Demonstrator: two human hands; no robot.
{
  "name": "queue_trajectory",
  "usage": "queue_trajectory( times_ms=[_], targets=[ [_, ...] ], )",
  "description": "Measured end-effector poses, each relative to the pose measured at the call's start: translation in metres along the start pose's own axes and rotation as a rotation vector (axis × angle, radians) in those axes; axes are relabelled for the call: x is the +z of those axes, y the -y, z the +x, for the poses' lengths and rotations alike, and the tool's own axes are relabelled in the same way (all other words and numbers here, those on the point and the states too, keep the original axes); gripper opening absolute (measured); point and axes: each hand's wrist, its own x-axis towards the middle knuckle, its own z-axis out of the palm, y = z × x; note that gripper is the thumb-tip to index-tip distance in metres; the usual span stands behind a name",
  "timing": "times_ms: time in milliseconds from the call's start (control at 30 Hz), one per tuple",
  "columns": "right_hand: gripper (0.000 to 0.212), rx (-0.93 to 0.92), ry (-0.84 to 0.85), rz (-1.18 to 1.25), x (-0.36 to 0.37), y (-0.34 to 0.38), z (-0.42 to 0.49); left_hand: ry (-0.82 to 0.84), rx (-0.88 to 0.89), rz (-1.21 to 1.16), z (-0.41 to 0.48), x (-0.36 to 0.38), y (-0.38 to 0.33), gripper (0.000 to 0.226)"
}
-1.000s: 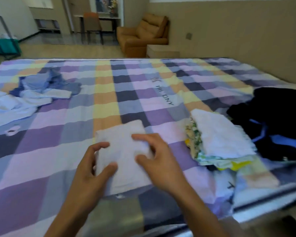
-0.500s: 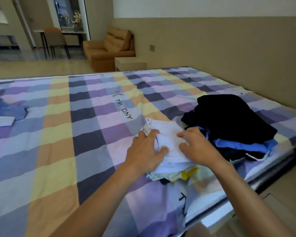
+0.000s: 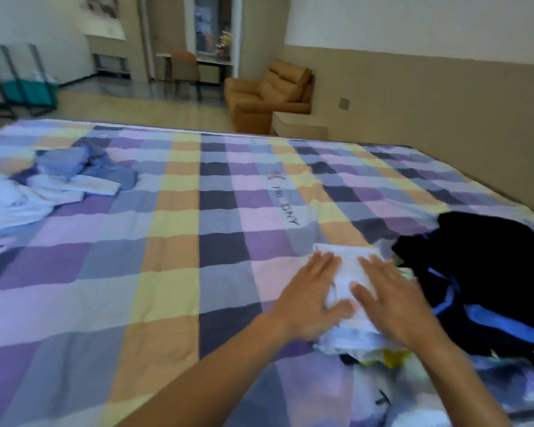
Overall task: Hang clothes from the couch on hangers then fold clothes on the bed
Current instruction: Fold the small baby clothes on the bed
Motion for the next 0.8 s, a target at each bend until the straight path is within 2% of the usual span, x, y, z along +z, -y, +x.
queue_trajectory(
  times_ms=[67, 133, 200, 300, 367, 467, 600, 700, 800],
  targets=[
    [0.101, -0.059, -0.101, -0.045, -0.017, 0.035, 0.004, -0.103, 0.012, -0.028, -0.008, -0.022, 0.0, 0.103],
    [0.081, -0.144, -0.245, 0.047, -0.023, 0.077, 0.003, -0.201, -0.016, -0.09, -0.018, -0.046, 0.008, 0.079],
    [0.07, -0.221, -0.271, 0.17, -0.01, 0.122, 0.007, -0.267, -0.065, -0.097, -0.033, -0.074, 0.031, 0.068],
    [0.065, -0.317, -0.148, 0.35, 0.032, 0.19, 0.015, -0.325, -0.21, 0.003, -0.069, -0.121, 0.088, 0.066],
    [0.07, -0.361, -0.032, 0.423, 0.063, 0.233, 0.021, -0.37, -0.385, 0.063, -0.1, -0.153, 0.134, 0.065],
    [0.071, -0.405, 0.147, 0.469, 0.104, 0.29, 0.025, -0.438, -0.606, 0.198, -0.144, -0.198, 0.212, 0.062],
    [0.065, -0.41, 0.335, 0.489, 0.132, 0.341, 0.029, -0.433, -0.885, 0.427, -0.189, -0.256, 0.308, 0.054],
    [0.065, -0.384, 0.383, 0.496, 0.141, 0.357, 0.032, -0.413, -1.031, 0.536, -0.212, -0.29, 0.364, 0.05],
    [0.061, -0.363, 0.387, 0.487, 0.147, 0.358, 0.033, -0.373, -1.081, 0.532, -0.224, -0.312, 0.403, 0.052]
  ],
)
